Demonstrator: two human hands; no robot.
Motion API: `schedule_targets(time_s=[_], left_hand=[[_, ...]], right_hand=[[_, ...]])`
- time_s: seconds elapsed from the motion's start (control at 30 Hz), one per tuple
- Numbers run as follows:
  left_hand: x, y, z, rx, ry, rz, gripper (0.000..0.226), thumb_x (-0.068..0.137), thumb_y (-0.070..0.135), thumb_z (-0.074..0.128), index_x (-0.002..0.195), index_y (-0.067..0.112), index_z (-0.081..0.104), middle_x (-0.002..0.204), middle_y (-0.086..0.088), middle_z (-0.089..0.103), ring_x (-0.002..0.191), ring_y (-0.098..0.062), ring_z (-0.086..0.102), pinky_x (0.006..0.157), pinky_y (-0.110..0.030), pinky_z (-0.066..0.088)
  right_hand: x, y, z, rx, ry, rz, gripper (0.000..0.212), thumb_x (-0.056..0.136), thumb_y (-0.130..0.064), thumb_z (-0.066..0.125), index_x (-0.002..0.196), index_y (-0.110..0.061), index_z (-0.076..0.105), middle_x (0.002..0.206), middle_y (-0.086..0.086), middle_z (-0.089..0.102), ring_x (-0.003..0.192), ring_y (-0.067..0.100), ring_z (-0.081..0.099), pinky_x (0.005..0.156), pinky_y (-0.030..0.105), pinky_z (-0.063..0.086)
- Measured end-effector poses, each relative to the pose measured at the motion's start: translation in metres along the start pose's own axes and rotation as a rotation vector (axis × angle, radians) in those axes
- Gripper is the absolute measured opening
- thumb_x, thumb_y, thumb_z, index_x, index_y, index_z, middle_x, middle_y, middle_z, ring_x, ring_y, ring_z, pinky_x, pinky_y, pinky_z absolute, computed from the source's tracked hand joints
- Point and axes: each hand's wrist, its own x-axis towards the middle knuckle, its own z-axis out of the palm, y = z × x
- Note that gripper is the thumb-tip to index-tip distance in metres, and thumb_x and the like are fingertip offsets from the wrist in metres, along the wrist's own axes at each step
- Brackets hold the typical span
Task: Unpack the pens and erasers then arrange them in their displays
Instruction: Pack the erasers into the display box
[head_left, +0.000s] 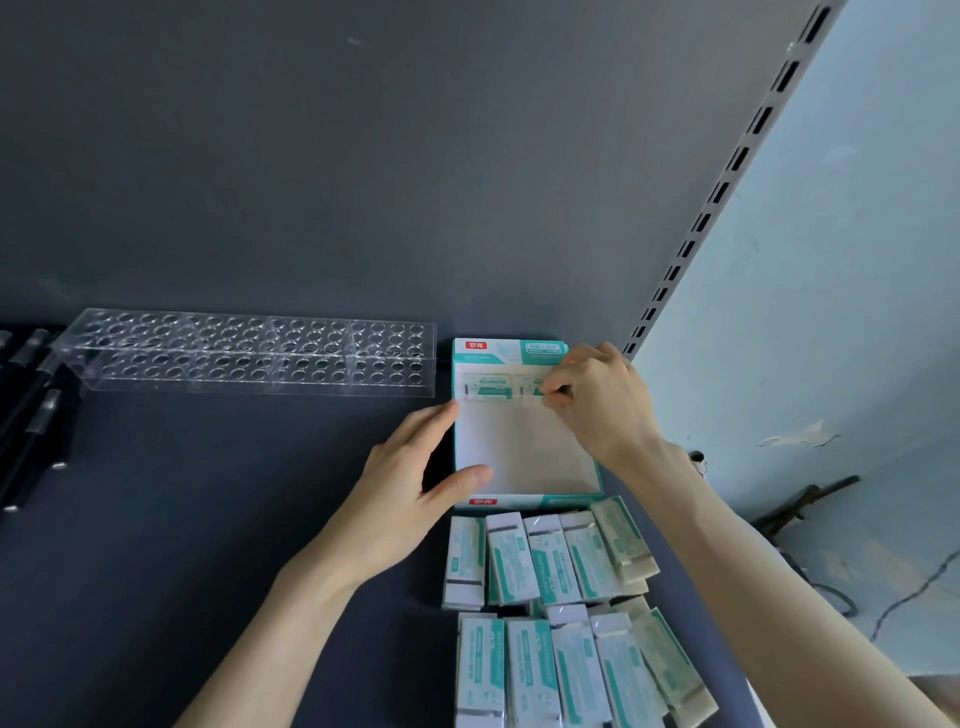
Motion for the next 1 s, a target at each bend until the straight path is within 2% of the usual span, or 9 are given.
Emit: schedule_targets(time_s=[0.07, 0.13, 0.23, 0.33, 0.5, 0.6, 0.8, 0.9, 1.0], left_hand=[[0.000, 0.000, 0.000, -0.002, 0.008, 0.000, 0.087, 0.073, 0.066, 0.046, 0.149, 0.029, 0.025, 0.150, 0.022, 0.026, 0.139, -0.011, 0.026, 0.115, -0.040, 0.024], [-0.002, 0.000, 0.000, -0.014, 0.035, 0.014, 0.084, 0.074, 0.065, 0.046, 0.148, 0.029, 0.028, 0.146, 0.020, 0.032, 0.136, -0.008, 0.031, 0.112, -0.033, 0.027], [-0.004, 0.004, 0.002, -0.057, 0.133, 0.036, 0.066, 0.085, 0.050, 0.055, 0.143, 0.023, 0.038, 0.133, 0.016, 0.043, 0.127, -0.002, 0.040, 0.103, -0.022, 0.031], [-0.010, 0.011, 0.003, -0.047, 0.252, 0.098, 0.042, 0.090, 0.034, 0.057, 0.130, 0.020, 0.053, 0.121, 0.013, 0.051, 0.115, 0.001, 0.048, 0.100, -0.024, 0.040], [-0.049, 0.023, 0.013, 0.043, 0.434, 0.162, 0.016, 0.086, 0.025, 0.060, 0.100, 0.017, 0.063, 0.099, 0.007, 0.058, 0.095, -0.010, 0.055, 0.083, -0.021, 0.043], [-0.081, 0.033, 0.027, 0.074, 0.512, 0.143, 0.004, 0.085, 0.022, 0.062, 0.088, 0.022, 0.060, 0.089, 0.010, 0.056, 0.084, -0.009, 0.054, 0.071, -0.021, 0.042], [-0.129, 0.041, 0.066, 0.020, 0.671, -0.032, 0.012, 0.082, 0.029, 0.065, 0.089, 0.024, 0.057, 0.089, 0.011, 0.053, 0.081, -0.008, 0.054, 0.069, -0.028, 0.044], [-0.136, 0.044, 0.077, 0.024, 0.737, -0.110, 0.020, 0.082, 0.031, 0.068, 0.097, 0.019, 0.061, 0.092, 0.006, 0.054, 0.080, -0.016, 0.055, 0.074, -0.032, 0.044], [-0.136, 0.048, 0.079, 0.035, 0.731, -0.135, 0.027, 0.082, 0.038, 0.070, 0.095, 0.014, 0.066, 0.092, 0.004, 0.056, 0.080, -0.020, 0.058, 0.075, -0.037, 0.048]], right_hand=[[0.002, 0.001, -0.002, 0.035, -0.036, -0.021, 0.019, 0.086, -0.012, 0.060, 0.097, -0.018, 0.075, 0.108, 0.006, 0.063, 0.092, 0.028, 0.044, 0.079, 0.029, 0.037], [-0.001, 0.001, -0.005, 0.083, -0.061, -0.029, 0.019, 0.087, -0.011, 0.060, 0.098, -0.016, 0.075, 0.109, 0.008, 0.061, 0.095, 0.031, 0.045, 0.085, 0.029, 0.036], [-0.015, -0.005, -0.014, 0.255, 0.041, 0.006, 0.013, 0.086, -0.009, 0.063, 0.087, -0.012, 0.075, 0.099, 0.007, 0.062, 0.087, 0.026, 0.051, 0.076, 0.025, 0.038], [-0.043, -0.011, -0.025, 0.396, 0.094, 0.048, 0.009, 0.085, -0.008, 0.065, 0.089, -0.009, 0.073, 0.090, 0.002, 0.058, 0.068, 0.008, 0.051, 0.070, 0.021, 0.044], [-0.101, -0.013, -0.040, 0.515, 0.171, 0.092, 0.009, 0.086, -0.006, 0.063, 0.087, -0.010, 0.072, 0.090, -0.001, 0.059, 0.074, 0.011, 0.059, 0.067, 0.006, 0.042], [-0.133, -0.008, -0.047, 0.590, 0.189, 0.120, 0.012, 0.086, -0.006, 0.063, 0.085, -0.014, 0.071, 0.089, -0.008, 0.059, 0.076, 0.008, 0.060, 0.067, 0.007, 0.042], [-0.194, 0.005, -0.037, 0.659, 0.223, 0.200, 0.009, 0.083, -0.010, 0.068, 0.080, -0.019, 0.069, 0.084, -0.008, 0.062, 0.072, 0.007, 0.058, 0.061, 0.006, 0.041], [-0.215, 0.010, -0.028, 0.654, 0.188, 0.239, 0.002, 0.082, -0.020, 0.069, 0.084, -0.019, 0.070, 0.086, -0.010, 0.062, 0.078, 0.005, 0.058, 0.069, 0.007, 0.041], [-0.221, 0.012, -0.024, 0.612, 0.143, 0.219, 0.013, 0.083, -0.029, 0.067, 0.087, -0.017, 0.071, 0.091, -0.010, 0.060, 0.086, 0.012, 0.057, 0.075, 0.016, 0.043]])
